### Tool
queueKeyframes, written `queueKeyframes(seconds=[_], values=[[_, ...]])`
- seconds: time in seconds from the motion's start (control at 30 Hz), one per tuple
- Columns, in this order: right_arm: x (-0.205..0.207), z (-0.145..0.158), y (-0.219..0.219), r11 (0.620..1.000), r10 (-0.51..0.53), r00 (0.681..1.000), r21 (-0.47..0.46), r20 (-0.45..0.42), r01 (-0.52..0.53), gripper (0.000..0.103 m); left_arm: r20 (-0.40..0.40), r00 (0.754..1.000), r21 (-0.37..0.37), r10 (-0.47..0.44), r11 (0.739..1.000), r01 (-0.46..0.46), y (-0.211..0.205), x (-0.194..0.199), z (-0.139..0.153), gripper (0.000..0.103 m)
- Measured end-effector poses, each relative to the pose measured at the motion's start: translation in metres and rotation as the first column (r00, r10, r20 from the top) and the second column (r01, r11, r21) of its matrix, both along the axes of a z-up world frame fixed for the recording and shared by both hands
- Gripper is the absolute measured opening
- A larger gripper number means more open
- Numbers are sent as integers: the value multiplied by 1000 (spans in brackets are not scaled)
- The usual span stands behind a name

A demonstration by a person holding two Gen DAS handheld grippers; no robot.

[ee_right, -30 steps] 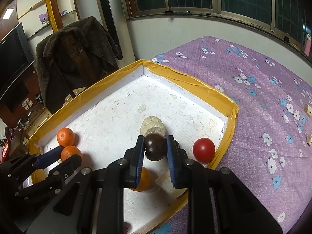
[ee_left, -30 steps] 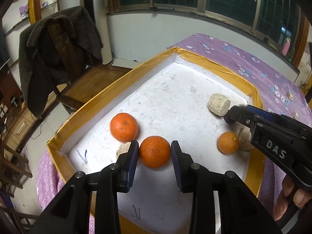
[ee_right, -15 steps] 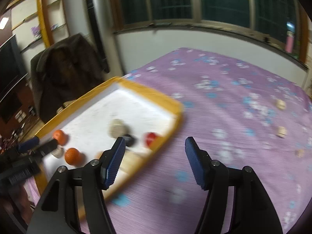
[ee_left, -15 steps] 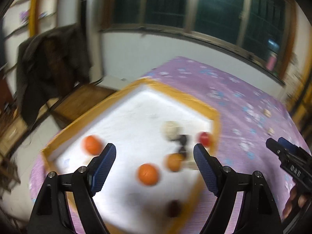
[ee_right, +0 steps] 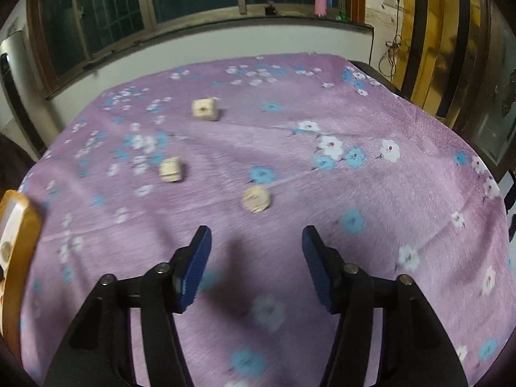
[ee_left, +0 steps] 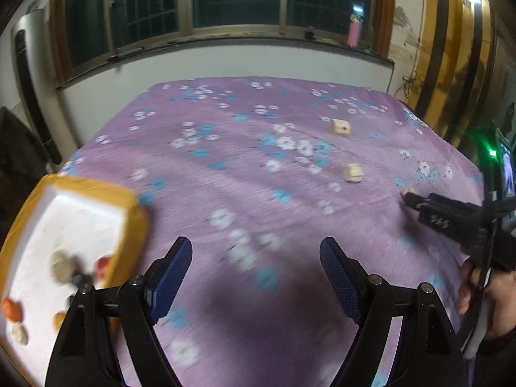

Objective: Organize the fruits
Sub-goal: 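Grasp a beige ball with the right tool while the left grasps a beige block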

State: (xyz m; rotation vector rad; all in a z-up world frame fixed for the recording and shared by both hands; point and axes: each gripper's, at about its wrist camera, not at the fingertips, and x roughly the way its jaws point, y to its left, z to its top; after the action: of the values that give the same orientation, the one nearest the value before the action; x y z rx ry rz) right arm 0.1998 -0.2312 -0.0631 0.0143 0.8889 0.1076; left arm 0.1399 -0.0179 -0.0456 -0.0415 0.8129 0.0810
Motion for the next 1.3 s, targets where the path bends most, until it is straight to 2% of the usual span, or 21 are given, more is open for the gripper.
queueKeyframes(seconds=[0.1, 0.23, 0.33, 0.5, 0.57, 0.63, 0.67, 0.7, 0.9, 1.2, 1.3], values=[[20, -4, 4, 1000, 17, 1000, -18, -11, -18, 52, -1, 999, 9, -40, 999, 40, -21, 27, -5, 81], [42, -19, 13, 998, 17, 999, -52, -48, -19, 23, 0, 997, 11, -82, 997, 82, -49, 62, -14, 81], [37, -18, 7, 999, 20, 999, -47, -41, -22, 23, -11, 996, 1, -89, 996, 89, -64, 81, -22, 80], [21, -8, -16, 1000, -6, 1000, 8, -7, 6, 23, -19, 996, 7, -83, 997, 83, -88, 108, -32, 69], [18, -5, -22, 999, -11, 1000, 41, 5, 11, 23, -34, 997, 39, -67, 997, 68, -94, 118, -39, 52], [18, -2, -24, 998, -5, 1000, 62, 19, 4, 23, -66, 996, 35, -62, 997, 64, -93, 124, -47, 39], [18, -2, -23, 998, 1, 1000, 67, 21, -2, 23, -53, 997, 26, -61, 998, 63, -92, 125, -45, 23], [18, -3, -22, 997, 7, 1000, 71, 21, -9, 23, -56, 997, 41, -62, 997, 65, -93, 125, -44, 17], [18, -3, -19, 996, 35, 999, 84, 25, -37, 23, -59, 995, 71, -74, 994, 78, -90, 108, -39, 17], [10, 3, -7, 997, 53, 998, 48, 29, -55, 23, -35, 999, 86, -15, 996, 18, -52, 38, -11, 17], [-4, 8, 6, 996, 84, 996, 36, 29, -85, 23, -32, 999, 84, 8, 996, -5, -39, 14, -8, 17]])
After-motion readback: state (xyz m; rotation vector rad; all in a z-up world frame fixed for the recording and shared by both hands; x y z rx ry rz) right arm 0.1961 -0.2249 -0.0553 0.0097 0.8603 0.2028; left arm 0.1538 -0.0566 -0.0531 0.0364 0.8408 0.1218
